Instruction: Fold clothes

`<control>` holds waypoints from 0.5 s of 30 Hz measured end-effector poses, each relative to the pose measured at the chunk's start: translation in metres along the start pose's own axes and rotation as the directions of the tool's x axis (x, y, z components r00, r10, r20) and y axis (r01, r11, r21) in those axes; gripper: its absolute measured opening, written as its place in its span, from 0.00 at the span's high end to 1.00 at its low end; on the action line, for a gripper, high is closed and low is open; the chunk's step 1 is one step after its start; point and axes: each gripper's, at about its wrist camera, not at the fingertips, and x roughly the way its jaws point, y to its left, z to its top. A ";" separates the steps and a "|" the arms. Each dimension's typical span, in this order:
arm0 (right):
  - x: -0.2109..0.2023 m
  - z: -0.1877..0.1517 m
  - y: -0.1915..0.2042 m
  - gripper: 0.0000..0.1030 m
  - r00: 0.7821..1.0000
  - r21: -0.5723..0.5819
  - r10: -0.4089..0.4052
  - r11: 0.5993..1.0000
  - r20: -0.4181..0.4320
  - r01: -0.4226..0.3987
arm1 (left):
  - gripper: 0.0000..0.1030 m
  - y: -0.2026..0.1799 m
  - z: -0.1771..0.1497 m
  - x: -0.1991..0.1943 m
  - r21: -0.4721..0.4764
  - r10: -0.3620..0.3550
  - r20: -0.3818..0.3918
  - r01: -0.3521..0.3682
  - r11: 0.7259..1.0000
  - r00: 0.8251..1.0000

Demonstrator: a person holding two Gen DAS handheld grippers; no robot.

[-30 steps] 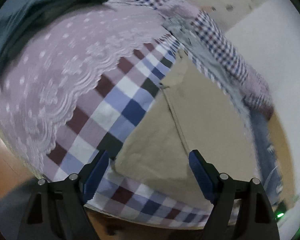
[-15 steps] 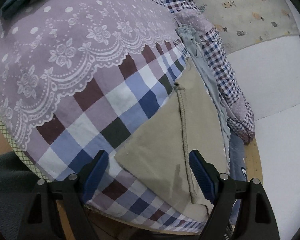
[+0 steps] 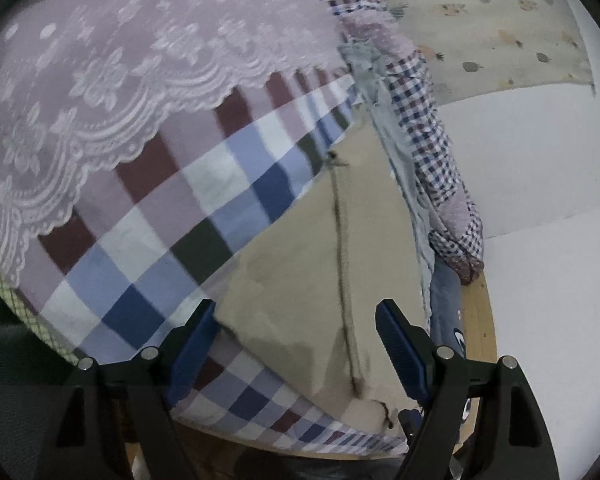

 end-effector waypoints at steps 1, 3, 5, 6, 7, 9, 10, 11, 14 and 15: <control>0.000 0.000 0.000 0.06 1.000 0.001 0.001 1.000 0.002 -0.001 | 0.23 -0.001 0.000 0.001 0.004 0.008 -0.001 -0.008 1.000 1.000; -0.001 0.000 0.000 0.06 1.000 0.002 0.004 1.000 0.005 -0.004 | 0.28 -0.003 0.000 0.003 0.011 0.019 -0.004 -0.019 1.000 1.000; -0.001 0.001 0.000 0.06 1.000 0.002 0.011 1.000 0.009 -0.011 | 0.41 -0.004 -0.001 0.002 0.016 0.009 -0.009 -0.009 1.000 1.000; -0.002 0.001 0.001 0.06 1.000 0.001 0.013 1.000 0.010 -0.013 | 0.62 -0.005 -0.002 0.002 0.018 -0.003 -0.012 0.003 1.000 1.000; -0.002 0.001 0.002 0.06 1.000 -0.004 0.013 1.000 0.012 -0.013 | 0.72 -0.008 -0.001 0.002 0.030 -0.016 -0.008 0.016 0.999 1.000; -0.003 0.001 0.004 0.06 1.000 -0.014 0.014 1.000 0.015 -0.014 | 0.72 -0.010 -0.001 -0.002 0.044 -0.020 0.014 0.019 0.999 1.000; -0.003 0.001 0.004 0.06 1.000 -0.017 0.014 1.000 0.015 -0.014 | 0.72 -0.010 0.000 -0.005 0.044 -0.020 0.024 0.019 0.999 1.000; -0.002 0.001 0.005 0.06 1.000 -0.020 0.014 1.000 0.014 -0.014 | 0.72 -0.008 0.001 -0.007 0.035 -0.012 0.032 0.011 0.999 0.999; -0.001 0.001 0.007 0.06 1.000 -0.025 0.015 1.000 0.013 -0.015 | 0.72 -0.003 0.004 -0.014 0.011 0.009 0.052 -0.009 1.000 0.999; -0.001 0.001 0.008 0.06 1.000 -0.026 0.016 1.000 0.013 -0.016 | 0.72 0.000 0.004 -0.017 0.005 0.014 0.054 -0.015 1.000 0.998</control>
